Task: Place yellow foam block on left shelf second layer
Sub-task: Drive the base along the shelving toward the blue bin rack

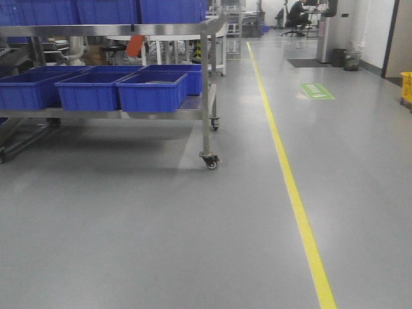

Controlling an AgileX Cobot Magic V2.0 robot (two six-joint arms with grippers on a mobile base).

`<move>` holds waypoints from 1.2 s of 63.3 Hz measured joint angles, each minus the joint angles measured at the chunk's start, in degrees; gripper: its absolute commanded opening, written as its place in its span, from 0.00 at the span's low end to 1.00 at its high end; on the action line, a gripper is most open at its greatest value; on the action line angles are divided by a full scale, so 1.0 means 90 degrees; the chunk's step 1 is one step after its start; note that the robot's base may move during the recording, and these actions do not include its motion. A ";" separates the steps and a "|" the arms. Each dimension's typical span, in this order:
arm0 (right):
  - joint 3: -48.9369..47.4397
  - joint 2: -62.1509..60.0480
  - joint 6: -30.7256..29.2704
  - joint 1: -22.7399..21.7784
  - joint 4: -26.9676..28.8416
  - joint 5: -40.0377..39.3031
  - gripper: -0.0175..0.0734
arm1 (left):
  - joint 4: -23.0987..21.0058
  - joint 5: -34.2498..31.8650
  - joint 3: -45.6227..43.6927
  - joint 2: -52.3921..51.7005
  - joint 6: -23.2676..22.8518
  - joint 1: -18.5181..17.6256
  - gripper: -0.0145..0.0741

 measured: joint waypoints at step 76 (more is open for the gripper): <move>0.0000 0.0000 0.0000 0.0000 0.0000 0.0000 0.72 | 0.0000 0.0000 0.0000 0.0000 0.0000 0.0000 0.30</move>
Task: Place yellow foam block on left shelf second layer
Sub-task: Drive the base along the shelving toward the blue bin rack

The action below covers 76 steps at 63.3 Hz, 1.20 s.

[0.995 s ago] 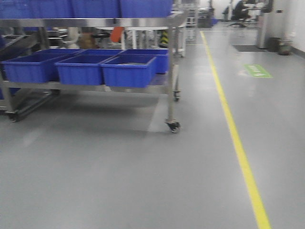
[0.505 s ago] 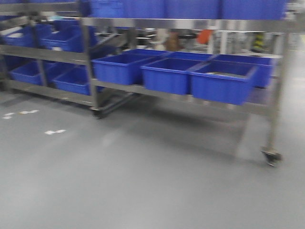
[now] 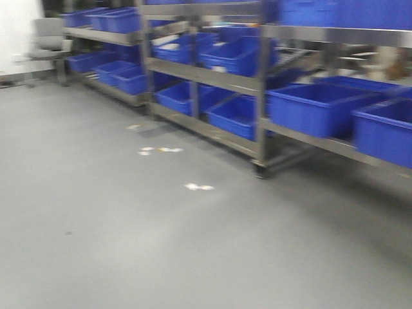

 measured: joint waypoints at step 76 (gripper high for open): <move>0.0000 0.0000 0.0000 0.0000 0.0000 0.0000 0.72 | 0.0000 0.0000 0.0000 0.0000 0.0000 0.0000 0.30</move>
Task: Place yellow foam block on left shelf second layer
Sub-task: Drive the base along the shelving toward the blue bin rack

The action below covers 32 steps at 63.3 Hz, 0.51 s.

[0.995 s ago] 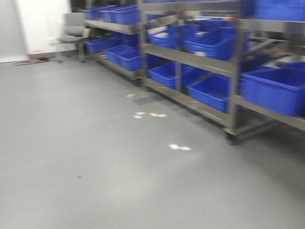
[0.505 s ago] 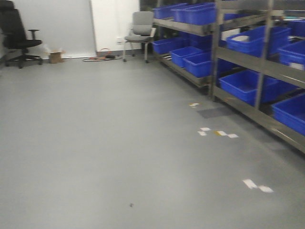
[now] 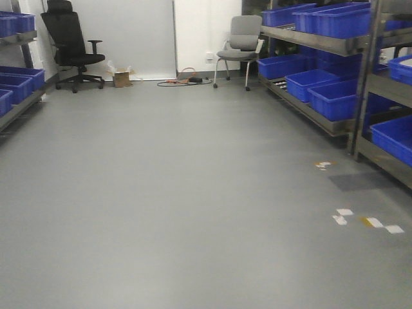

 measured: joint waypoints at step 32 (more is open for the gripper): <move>0.0000 0.0000 0.0000 0.0000 0.0000 0.0000 0.72 | 0.0000 0.0000 0.0000 0.0000 0.0000 0.0000 0.30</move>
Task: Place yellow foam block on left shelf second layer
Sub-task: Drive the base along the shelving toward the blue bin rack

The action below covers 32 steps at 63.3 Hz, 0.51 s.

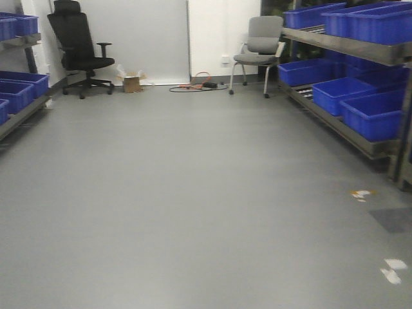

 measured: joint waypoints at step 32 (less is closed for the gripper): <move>0.0000 0.0000 0.0000 0.0000 0.0000 0.0000 0.72 | 0.0000 0.0000 0.0000 0.0000 0.0000 0.0000 0.30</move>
